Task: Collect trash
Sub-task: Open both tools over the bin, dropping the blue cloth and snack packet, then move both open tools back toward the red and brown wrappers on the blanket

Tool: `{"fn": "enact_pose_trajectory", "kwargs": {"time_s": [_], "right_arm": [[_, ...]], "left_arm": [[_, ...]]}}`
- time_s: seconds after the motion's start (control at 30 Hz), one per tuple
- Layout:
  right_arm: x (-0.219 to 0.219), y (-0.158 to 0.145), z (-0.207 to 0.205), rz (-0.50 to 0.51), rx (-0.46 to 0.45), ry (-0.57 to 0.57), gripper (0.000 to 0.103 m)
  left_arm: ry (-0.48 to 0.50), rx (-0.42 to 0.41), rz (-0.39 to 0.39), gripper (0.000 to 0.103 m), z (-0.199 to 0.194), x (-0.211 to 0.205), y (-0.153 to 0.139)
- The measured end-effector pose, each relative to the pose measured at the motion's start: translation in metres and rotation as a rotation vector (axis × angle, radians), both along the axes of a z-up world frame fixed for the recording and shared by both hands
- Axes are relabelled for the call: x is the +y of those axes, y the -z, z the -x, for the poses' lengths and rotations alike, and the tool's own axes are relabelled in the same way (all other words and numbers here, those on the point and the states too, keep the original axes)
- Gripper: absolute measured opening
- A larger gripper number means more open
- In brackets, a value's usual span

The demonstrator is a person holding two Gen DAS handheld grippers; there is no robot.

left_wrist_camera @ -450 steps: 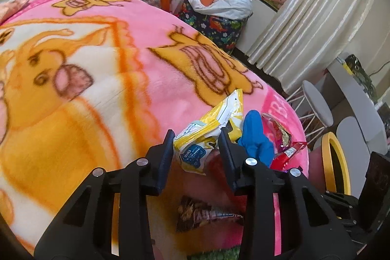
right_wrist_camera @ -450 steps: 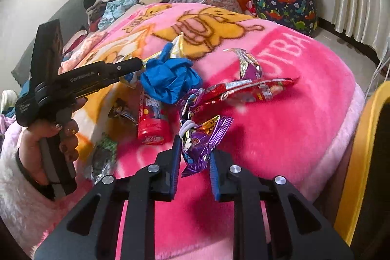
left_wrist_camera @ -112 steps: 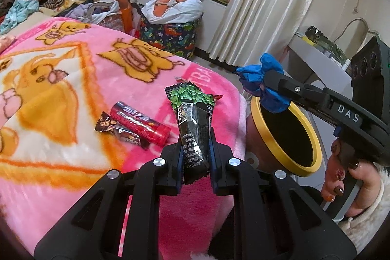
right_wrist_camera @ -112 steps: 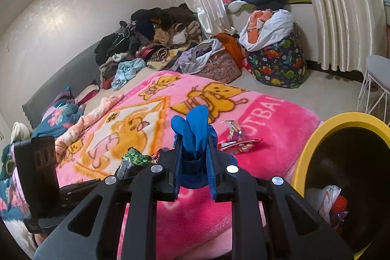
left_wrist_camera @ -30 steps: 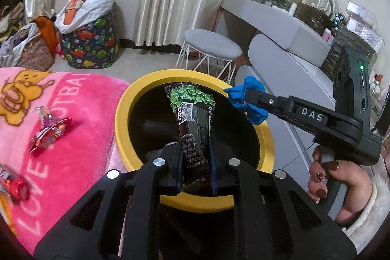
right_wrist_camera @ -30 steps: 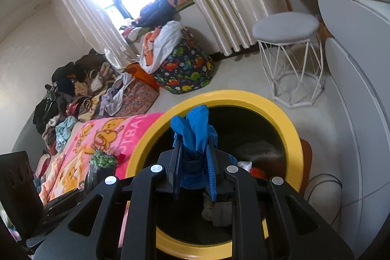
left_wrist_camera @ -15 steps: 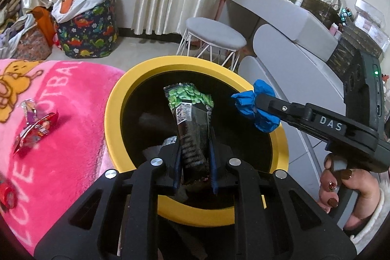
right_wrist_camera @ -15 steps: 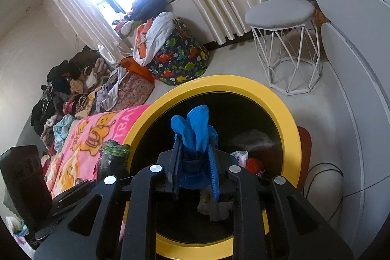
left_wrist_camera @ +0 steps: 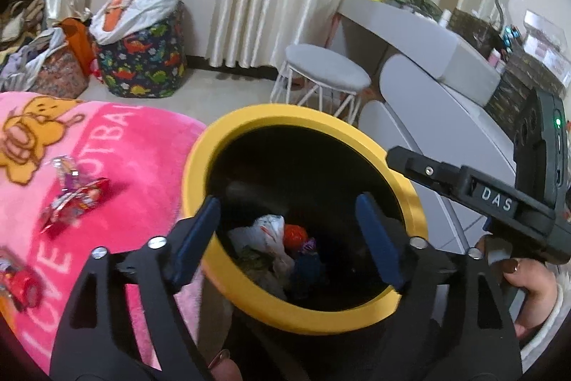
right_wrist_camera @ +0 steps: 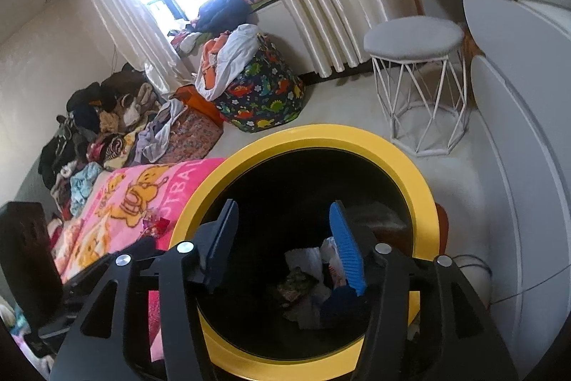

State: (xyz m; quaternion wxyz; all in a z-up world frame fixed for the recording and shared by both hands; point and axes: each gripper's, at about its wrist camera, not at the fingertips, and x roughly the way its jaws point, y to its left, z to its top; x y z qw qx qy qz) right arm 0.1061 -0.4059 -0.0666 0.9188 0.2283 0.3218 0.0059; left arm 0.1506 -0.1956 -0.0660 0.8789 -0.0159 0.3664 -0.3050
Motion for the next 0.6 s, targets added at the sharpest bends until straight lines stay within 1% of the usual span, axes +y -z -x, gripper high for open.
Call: {"fn": "enact_pose_trajectory", "kwargs": {"time_s": [0.07,0.13,0.17,0.3,0.43,0.6], "right_arm": [[0.005,-0.004,0.000,0.018,-0.009,-0.008,0.057],[0.010,-0.007,0.000,0.034,-0.015,-0.017,0.061],[0.013,-0.008,0.000,0.039,-0.017,-0.020,0.062],[0.024,-0.015,0.001,0.053,-0.034,-0.037,0.072],[0.031,-0.021,0.001,0.062,-0.050,-0.057,0.075],[0.044,-0.028,0.000,0.078,-0.061,-0.087,0.076]], "left_arm": [[-0.026,-0.011,0.009,0.088,0.002,0.008,-0.004],[-0.049,-0.015,0.015,0.092,0.004,0.015,-0.008],[-0.061,-0.016,0.015,0.092,0.005,0.017,-0.010],[-0.103,-0.023,0.021,0.092,0.009,0.032,-0.017],[-0.142,-0.040,0.029,0.092,0.013,0.047,-0.025],[-0.174,-0.068,0.029,0.092,0.018,0.062,-0.033]]}}
